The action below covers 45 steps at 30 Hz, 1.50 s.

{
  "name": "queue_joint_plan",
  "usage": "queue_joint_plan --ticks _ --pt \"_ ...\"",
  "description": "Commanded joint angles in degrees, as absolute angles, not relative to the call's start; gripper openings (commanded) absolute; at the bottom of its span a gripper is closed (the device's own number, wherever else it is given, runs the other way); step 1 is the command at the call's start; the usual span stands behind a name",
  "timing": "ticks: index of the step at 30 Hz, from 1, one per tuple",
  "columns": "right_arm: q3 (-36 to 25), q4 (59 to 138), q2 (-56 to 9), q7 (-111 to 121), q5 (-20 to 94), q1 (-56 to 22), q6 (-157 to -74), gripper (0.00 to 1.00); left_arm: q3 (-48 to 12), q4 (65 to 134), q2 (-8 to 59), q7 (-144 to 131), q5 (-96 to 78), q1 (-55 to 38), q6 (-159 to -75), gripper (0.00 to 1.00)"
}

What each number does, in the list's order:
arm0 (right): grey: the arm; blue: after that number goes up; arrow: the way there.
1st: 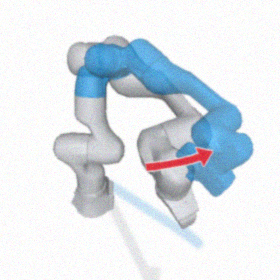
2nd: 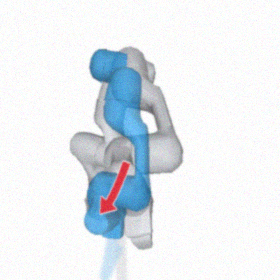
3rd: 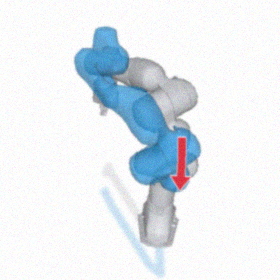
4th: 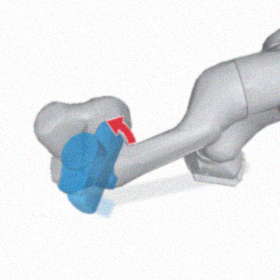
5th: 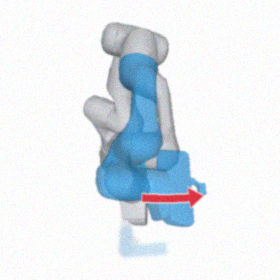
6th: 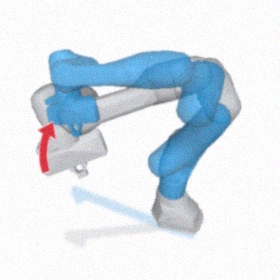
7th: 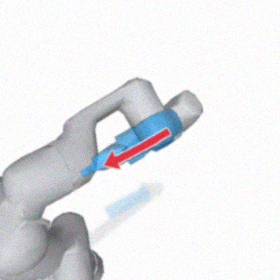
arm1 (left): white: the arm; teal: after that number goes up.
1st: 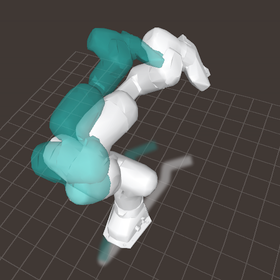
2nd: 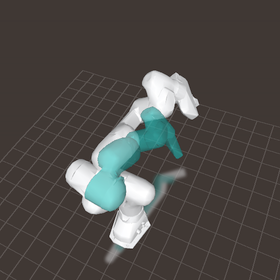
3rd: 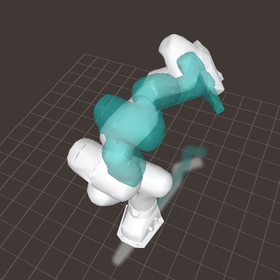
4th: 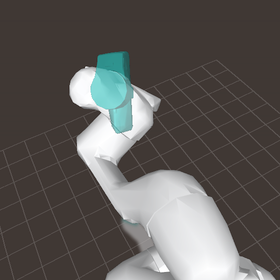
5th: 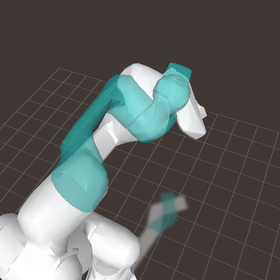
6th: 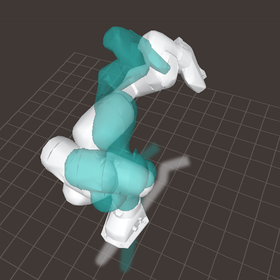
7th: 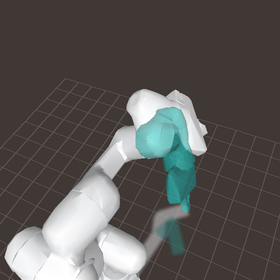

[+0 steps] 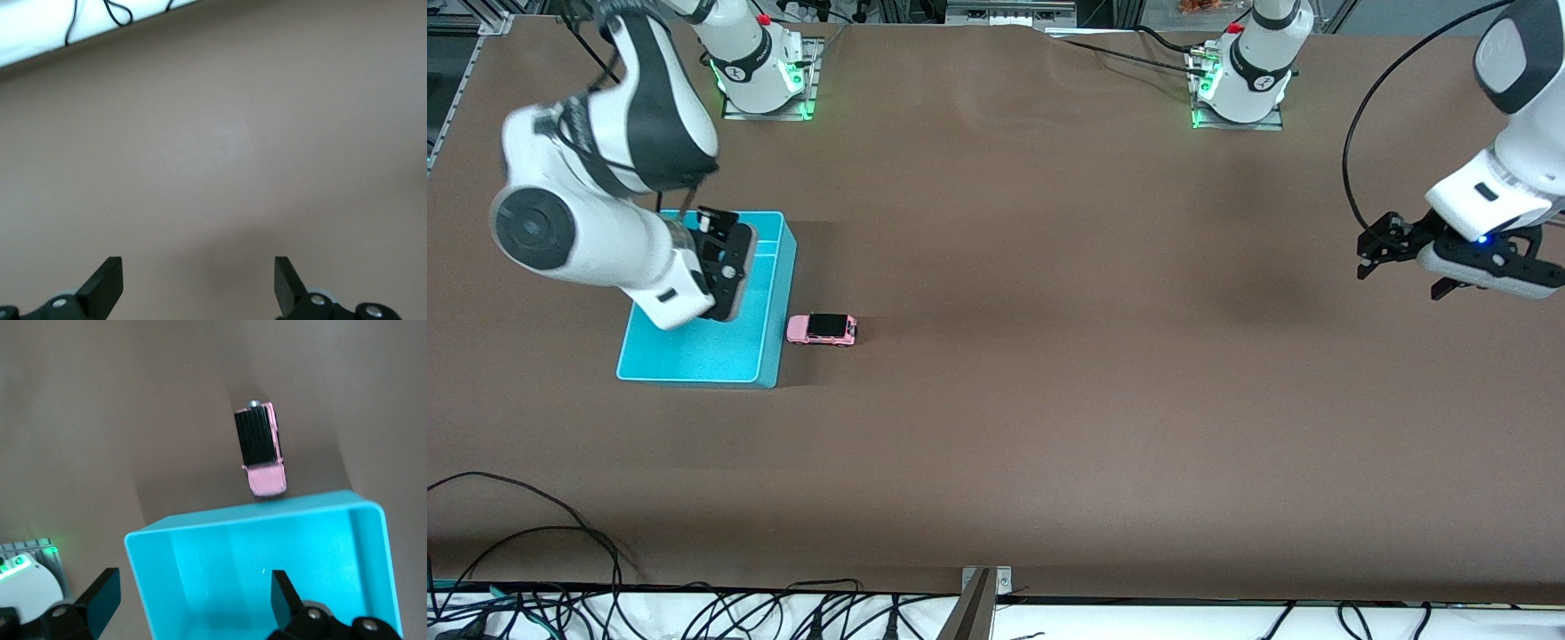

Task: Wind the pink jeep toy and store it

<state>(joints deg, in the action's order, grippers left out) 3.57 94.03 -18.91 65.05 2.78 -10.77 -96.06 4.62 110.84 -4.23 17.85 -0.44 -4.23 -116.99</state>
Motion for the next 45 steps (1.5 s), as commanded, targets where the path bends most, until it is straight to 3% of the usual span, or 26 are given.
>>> queue_joint_plan --ticks 1,11,17,21,31,39,42,45 --pt "4.92 97.99 -19.51 69.78 3.87 -11.16 -101.68 1.0 4.22 111.8 -7.73 14.94 0.79 -3.61 -116.72 1.0" --pt "6.06 109.59 -19.69 77.17 3.78 -12.04 -115.04 1.0 4.22 109.69 -9.67 13.28 0.52 -3.25 -108.99 1.0" --pt "6.68 113.29 -20.3 77.52 3.43 -12.48 -122.42 1.0 4.13 102.06 -6.34 10.82 0.27 -3.6 -100.39 1.0" --pt "6.68 113.64 -22.41 78.22 3.43 -12.48 -126.47 1.0 4.13 97.48 -3.34 8.53 0.79 -3.6 -97.21 1.0" --pt "6.33 113.55 -26.89 78.22 2.9 -12.39 -134.47 1.0 3.78 96.24 -2.37 8.26 0.97 -3.25 -96.42 1.0" --pt "6.33 113.29 -28.91 78.22 2.9 -12.31 -137.37 1.0 -2.02 96.06 -2.37 6.16 0.97 1.41 -95.19 1.0" --pt "6.33 113.2 -29.18 78.22 2.9 -12.13 -137.46 0.84 -2.11 96.06 -2.37 5.36 0.97 1.06 -95.1 1.0" --pt "6.33 113.03 -29.18 78.22 2.9 -12.13 -137.37 0.57 -2.02 96.06 -2.29 5.54 0.97 0.62 -95.1 1.0"
